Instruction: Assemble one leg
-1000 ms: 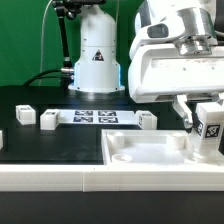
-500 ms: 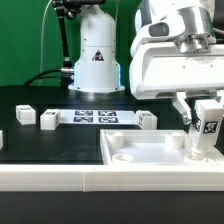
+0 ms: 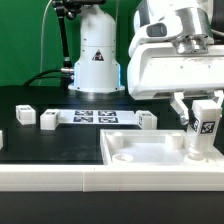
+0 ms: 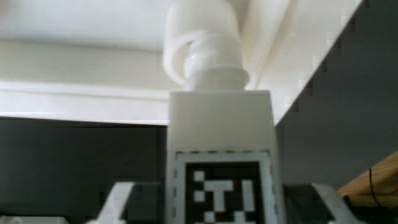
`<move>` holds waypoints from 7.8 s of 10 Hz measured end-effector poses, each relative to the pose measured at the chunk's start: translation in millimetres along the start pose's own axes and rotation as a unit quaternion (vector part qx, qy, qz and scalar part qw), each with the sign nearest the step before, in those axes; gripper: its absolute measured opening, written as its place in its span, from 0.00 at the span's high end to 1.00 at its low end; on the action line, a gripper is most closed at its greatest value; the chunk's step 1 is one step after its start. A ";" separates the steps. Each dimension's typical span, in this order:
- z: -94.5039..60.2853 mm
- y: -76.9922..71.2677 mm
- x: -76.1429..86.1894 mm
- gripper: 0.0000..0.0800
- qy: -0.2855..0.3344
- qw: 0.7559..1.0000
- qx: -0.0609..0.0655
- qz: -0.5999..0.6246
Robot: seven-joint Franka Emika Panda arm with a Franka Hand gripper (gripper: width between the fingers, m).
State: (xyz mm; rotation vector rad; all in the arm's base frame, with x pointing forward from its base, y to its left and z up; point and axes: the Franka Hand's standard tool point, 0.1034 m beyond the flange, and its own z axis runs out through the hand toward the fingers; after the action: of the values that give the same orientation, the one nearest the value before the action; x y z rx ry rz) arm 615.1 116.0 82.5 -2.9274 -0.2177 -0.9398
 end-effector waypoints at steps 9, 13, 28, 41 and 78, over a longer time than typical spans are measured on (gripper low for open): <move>3.6 -4.3 -31.6 0.64 -0.030 1.000 0.001 0.001; 5.0 -4.7 -35.1 0.23 -0.038 0.999 0.003 0.002; -8.1 2.1 -21.6 0.19 -0.262 0.964 0.044 0.018; -2.3 -0.2 -10.8 0.64 -0.278 0.913 -0.031 0.295; 6.6 -6.2 -13.2 0.63 -0.253 0.849 -0.080 0.457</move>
Offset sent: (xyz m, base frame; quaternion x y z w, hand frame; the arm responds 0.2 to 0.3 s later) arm -0.0117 0.0018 -0.0131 0.0000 0.0419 0.0256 0.9988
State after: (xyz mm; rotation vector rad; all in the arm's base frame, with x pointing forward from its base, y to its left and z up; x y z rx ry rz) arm 607.3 121.2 69.5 -2.7603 1.1736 -0.0325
